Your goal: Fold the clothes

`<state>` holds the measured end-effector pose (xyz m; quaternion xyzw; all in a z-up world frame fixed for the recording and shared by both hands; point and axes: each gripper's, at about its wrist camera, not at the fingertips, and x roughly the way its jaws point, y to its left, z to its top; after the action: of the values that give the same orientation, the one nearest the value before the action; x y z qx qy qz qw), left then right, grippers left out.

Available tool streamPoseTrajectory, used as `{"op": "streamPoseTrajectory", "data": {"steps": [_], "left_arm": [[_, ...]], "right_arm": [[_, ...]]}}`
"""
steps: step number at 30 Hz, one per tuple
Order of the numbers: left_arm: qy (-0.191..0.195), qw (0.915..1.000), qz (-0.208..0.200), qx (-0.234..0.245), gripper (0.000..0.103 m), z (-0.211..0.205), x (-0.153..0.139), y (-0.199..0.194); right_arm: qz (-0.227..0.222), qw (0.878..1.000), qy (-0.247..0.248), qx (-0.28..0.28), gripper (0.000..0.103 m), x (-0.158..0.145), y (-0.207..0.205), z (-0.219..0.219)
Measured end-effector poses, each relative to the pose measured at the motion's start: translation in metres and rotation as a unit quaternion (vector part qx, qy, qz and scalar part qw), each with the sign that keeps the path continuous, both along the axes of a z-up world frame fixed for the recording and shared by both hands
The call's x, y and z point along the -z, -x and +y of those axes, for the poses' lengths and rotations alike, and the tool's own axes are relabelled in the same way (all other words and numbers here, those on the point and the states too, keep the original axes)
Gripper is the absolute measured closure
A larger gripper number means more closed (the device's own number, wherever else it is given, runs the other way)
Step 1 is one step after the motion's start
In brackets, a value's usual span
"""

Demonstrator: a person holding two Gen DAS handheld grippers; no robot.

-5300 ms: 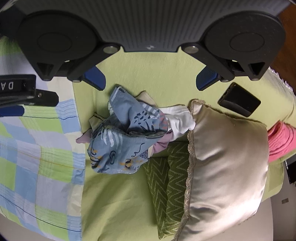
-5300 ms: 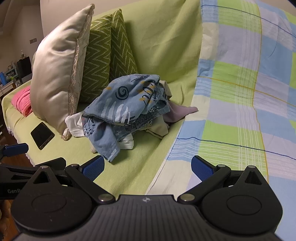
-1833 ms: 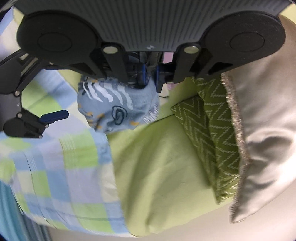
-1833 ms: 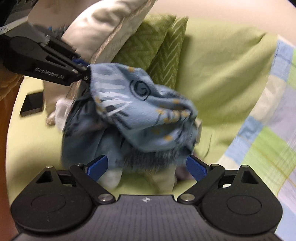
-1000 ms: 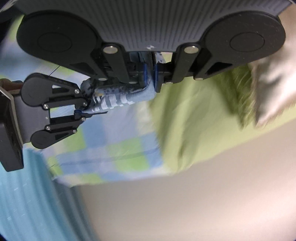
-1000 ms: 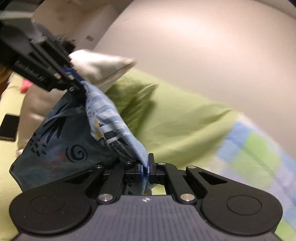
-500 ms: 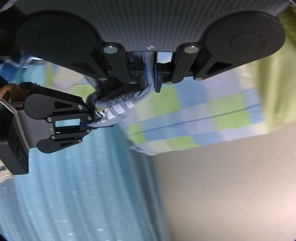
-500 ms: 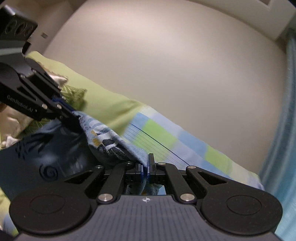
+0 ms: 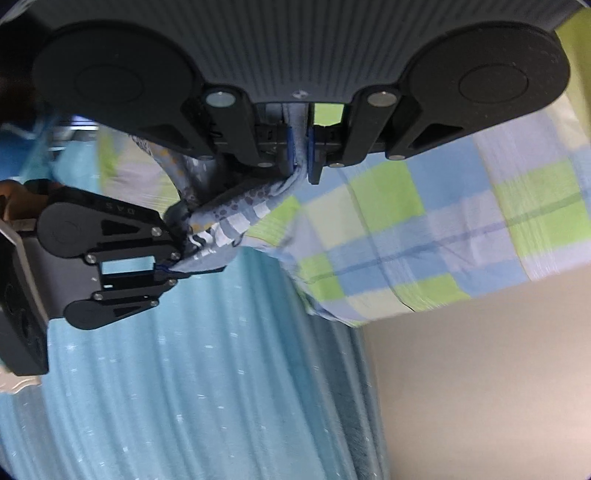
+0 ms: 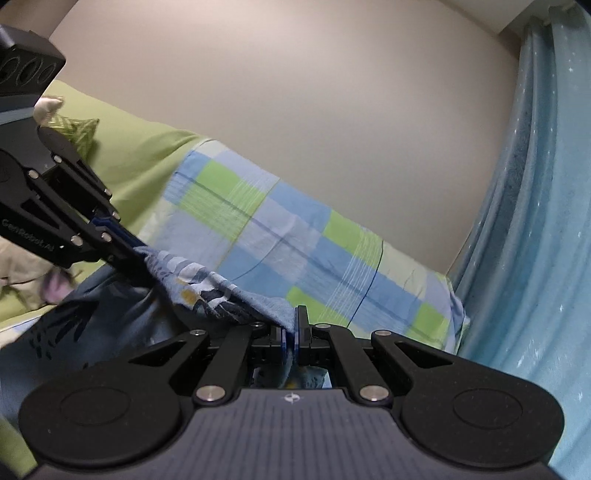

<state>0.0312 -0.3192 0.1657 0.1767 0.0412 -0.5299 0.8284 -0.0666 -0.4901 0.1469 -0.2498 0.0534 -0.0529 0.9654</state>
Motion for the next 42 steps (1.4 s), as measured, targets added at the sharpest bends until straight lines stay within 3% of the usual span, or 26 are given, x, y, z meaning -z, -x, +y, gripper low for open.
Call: {"op": "streamPoseTrajectory", "data": {"steps": [3,6,8,9,12,15,18,21,24,30,37,42], "left_arm": [[0.011,0.9998,-0.016,-0.006,0.097,-0.001,-0.004,-0.005],[-0.013,0.9996,-0.022,0.015,0.096,-0.008,0.019,0.011],[-0.052,0.9979,0.001,0.04,0.091,-0.015,0.054,0.023],[-0.077,0.9955,0.018,0.051,0.084,-0.019,0.077,0.027],[-0.147,0.9852,0.058,0.067,0.084,-0.026,0.14,0.037],[-0.172,0.9803,0.086,0.046,0.084,-0.017,0.175,0.029],[-0.172,0.98,0.1,0.009,0.084,-0.006,0.181,0.004],[-0.169,0.9793,0.108,-0.029,0.082,-0.006,0.181,-0.026],[-0.172,0.9765,0.114,-0.063,0.073,-0.005,0.187,-0.047],[-0.165,0.9684,0.158,-0.1,0.07,0.008,0.207,-0.086],[-0.182,0.9647,0.164,-0.097,0.07,0.022,0.227,-0.094],[-0.164,0.9634,0.176,-0.117,0.07,0.039,0.232,-0.1]], "right_arm": [[-0.023,0.999,0.025,0.002,0.103,0.005,-0.023,-0.005],[-0.018,0.999,0.031,0.004,0.102,0.019,-0.023,-0.013],[0.017,1.0,0.021,0.003,0.102,0.044,-0.019,-0.024],[0.047,0.999,0.015,0.004,0.101,0.061,-0.017,-0.031],[0.149,0.989,-0.007,0.007,0.097,0.117,-0.01,-0.048],[0.224,0.974,-0.016,0.026,0.091,0.16,-0.002,-0.057],[0.24,0.969,-0.035,0.05,0.078,0.177,-0.002,-0.066],[0.234,0.966,-0.074,0.077,0.068,0.183,0.01,-0.081],[0.236,0.961,-0.12,0.085,0.066,0.18,0.01,-0.089],[0.285,0.939,-0.187,0.044,0.061,0.153,0.018,-0.079],[0.289,0.936,-0.199,-0.025,0.059,0.125,0.013,-0.047],[0.295,0.942,-0.144,-0.07,0.059,0.147,-0.028,0.012]]}}
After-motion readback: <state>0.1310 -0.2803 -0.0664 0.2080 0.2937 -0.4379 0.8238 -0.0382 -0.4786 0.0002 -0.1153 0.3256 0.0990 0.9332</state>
